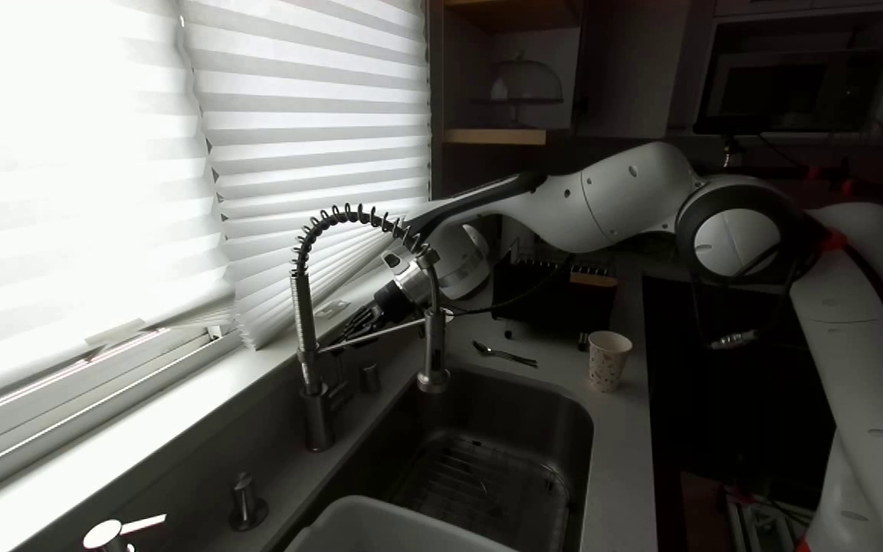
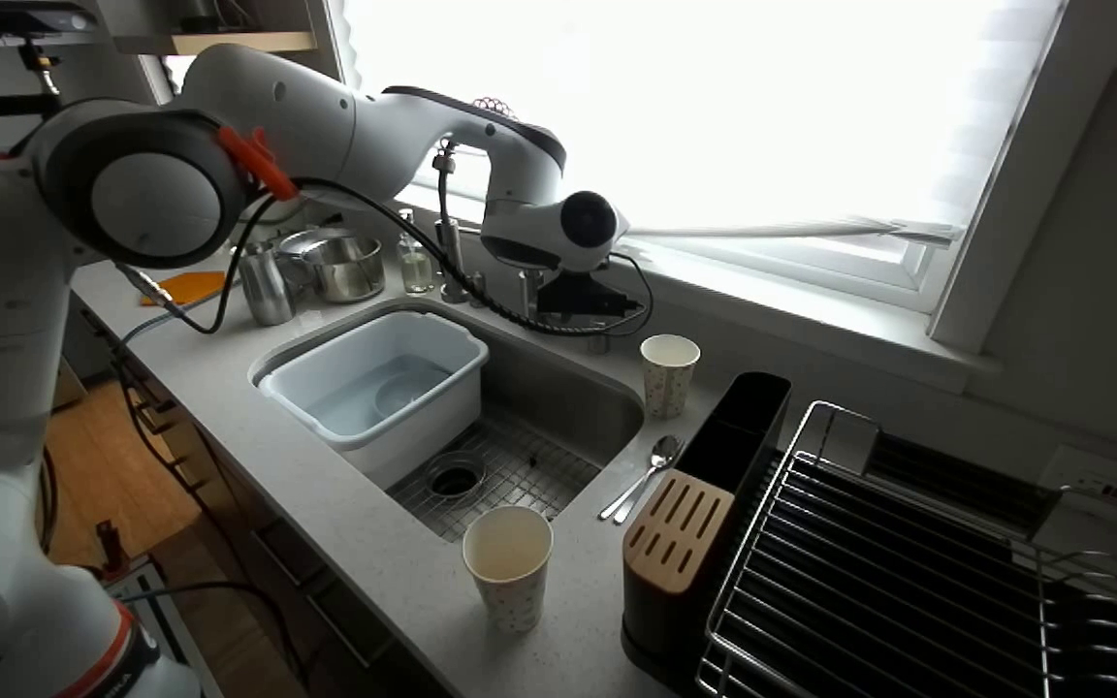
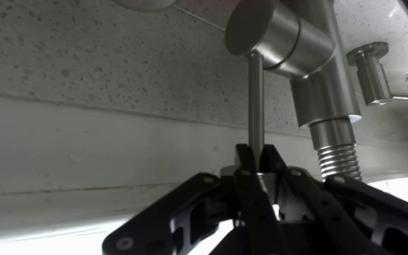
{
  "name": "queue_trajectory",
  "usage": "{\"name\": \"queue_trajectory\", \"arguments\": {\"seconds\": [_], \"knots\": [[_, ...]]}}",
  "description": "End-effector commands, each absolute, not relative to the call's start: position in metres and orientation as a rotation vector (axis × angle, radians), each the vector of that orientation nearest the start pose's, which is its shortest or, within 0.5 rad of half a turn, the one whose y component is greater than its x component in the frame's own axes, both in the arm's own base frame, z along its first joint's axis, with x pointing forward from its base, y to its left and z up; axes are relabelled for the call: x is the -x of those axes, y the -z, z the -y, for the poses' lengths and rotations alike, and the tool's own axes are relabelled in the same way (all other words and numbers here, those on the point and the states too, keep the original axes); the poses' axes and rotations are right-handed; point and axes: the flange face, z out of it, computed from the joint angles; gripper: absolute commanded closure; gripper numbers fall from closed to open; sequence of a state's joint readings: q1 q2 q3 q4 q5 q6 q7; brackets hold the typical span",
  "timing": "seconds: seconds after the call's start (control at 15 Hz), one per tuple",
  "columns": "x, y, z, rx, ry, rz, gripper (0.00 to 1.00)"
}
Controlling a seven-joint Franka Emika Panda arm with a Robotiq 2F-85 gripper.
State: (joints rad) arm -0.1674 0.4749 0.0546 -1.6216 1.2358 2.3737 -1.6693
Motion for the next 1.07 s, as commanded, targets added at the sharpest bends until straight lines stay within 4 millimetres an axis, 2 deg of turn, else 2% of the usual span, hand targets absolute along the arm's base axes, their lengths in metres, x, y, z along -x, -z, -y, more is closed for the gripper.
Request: {"name": "queue_trajectory", "arguments": {"seconds": [0.0, 0.73, 0.8, 0.87, 1.0], "knots": [[-0.7067, -0.3719, 0.0955, 2.332, 1.213, 0.818, 0.97], [-0.7072, -0.3717, 0.0959, 2.331, 1.204, 0.804, 0.97], [-0.7067, -0.3723, 0.0955, 2.332, 1.199, 0.809, 0.62], [-0.7057, -0.3731, 0.0964, 2.339, 1.195, 0.805, 0.61], [-0.7020, -0.3726, 0.1044, 2.368, 1.178, 0.788, 0.48]]}}
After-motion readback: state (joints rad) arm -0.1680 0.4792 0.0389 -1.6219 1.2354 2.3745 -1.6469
